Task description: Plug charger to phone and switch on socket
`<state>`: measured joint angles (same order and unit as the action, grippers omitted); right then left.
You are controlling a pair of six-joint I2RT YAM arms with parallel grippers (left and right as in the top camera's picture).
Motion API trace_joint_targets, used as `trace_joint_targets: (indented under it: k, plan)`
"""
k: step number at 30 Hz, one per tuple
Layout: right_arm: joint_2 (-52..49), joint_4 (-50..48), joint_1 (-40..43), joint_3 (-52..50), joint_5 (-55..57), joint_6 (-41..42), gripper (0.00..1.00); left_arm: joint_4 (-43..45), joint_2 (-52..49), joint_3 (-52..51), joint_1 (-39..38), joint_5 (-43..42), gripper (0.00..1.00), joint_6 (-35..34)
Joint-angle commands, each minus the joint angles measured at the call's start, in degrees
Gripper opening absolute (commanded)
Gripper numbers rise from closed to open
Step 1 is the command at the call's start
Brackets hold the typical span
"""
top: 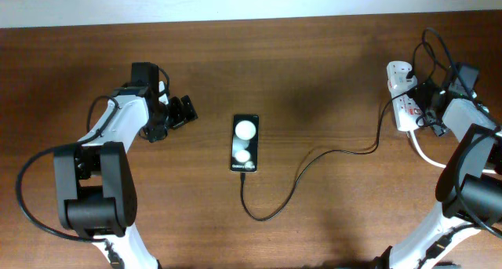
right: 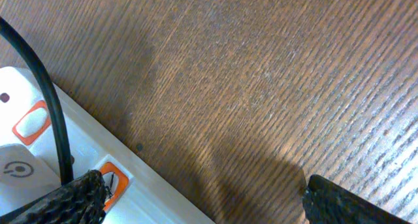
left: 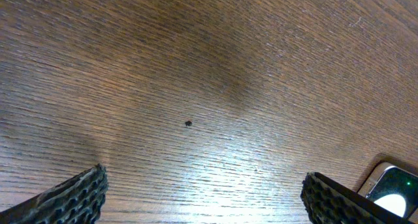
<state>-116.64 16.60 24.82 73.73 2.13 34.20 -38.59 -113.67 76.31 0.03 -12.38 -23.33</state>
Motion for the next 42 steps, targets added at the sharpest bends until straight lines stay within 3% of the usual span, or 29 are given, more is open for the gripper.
trace_joint_targets:
  k: [1,16,20,27,30,32,42]
  plan:
    - [-2.99,1.40,-1.73,-1.20,-4.68,-2.49,0.99,-0.09,1.09,0.87,0.13,0.22,0.99,0.42]
    - [-2.97,4.72,-2.23,-1.09,-3.02,-3.96,0.99,-0.09,1.09,0.87,0.13,0.22,0.99,0.42]
    - [-0.50,9.99,0.11,0.66,-2.67,-4.57,0.99,-0.09,1.09,0.87,0.13,0.22,0.99,0.42]
    - [4.37,14.12,1.49,1.16,-3.02,-18.40,0.99,-0.09,1.09,0.87,0.13,0.22,0.99,0.42]
    - [4.37,15.17,0.68,1.16,-3.65,-20.22,0.99,-0.09,1.09,0.87,0.13,0.22,0.99,0.42]
    - [4.37,15.63,-0.02,1.16,-7.87,-26.86,0.98,-0.09,1.09,0.87,0.13,0.22,0.99,0.42]
    - [4.37,15.76,-0.04,1.16,-7.72,-26.88,0.99,-0.09,1.09,0.87,0.13,0.22,0.99,0.42]
